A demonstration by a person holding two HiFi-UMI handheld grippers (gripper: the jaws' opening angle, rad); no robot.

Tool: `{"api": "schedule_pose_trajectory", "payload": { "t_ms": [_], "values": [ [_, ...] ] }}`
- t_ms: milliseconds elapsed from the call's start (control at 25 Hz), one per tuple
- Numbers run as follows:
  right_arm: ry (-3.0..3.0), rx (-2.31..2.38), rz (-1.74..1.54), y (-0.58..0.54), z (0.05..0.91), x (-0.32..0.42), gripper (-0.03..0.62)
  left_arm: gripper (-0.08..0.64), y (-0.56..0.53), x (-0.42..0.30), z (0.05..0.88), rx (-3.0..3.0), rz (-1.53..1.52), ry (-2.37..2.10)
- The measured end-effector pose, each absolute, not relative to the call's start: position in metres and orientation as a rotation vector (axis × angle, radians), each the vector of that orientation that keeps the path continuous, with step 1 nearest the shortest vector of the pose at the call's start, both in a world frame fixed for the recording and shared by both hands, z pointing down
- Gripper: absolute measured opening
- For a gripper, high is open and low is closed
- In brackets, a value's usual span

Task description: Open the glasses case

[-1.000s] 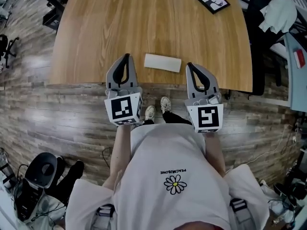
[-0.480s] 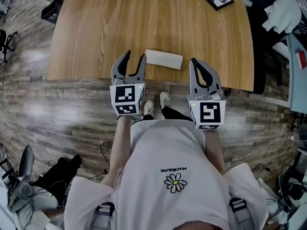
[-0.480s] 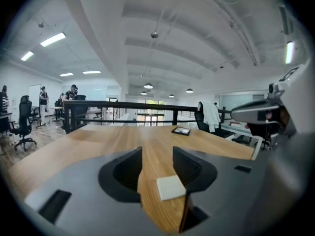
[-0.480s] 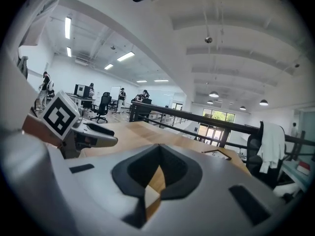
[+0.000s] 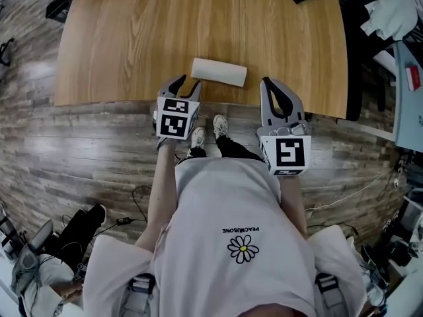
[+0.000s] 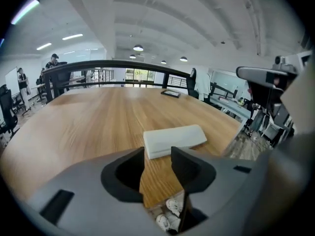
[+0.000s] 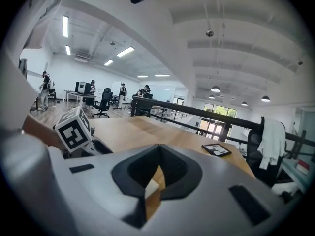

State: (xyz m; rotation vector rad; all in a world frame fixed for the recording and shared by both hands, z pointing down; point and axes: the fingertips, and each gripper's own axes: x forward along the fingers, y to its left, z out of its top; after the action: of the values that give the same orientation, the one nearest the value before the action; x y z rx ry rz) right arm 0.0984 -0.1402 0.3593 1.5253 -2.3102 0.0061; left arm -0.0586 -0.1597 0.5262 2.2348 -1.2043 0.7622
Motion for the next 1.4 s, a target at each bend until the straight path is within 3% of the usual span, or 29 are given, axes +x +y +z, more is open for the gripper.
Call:
{"api": "schedule_pose_trajectory", "payload": {
  "t_ms": [960,1080,1200,1400],
  "values": [
    [-2.248,1.224,-0.03,-0.166,0.412,0.086,0.01,0.132,-0.173,-0.047,0.564,2.061,0.877,-1.057],
    [-2.169,1.047,-0.067,-0.162,0.444,0.078,0.071,0.125,-0.172,-0.048,0.564,2.078,0.889,-1.054],
    [-2.116,0.843,-0.063,-0.154,0.478,0.066,0.247,0.121,-0.171,-0.049,0.565,2.078,0.884,-1.048],
    [-2.081,0.684,-0.092,-0.155,0.52,0.059,0.278,0.118,-0.171,-0.05,0.566,2.077,0.894,-1.034]
  ]
}}
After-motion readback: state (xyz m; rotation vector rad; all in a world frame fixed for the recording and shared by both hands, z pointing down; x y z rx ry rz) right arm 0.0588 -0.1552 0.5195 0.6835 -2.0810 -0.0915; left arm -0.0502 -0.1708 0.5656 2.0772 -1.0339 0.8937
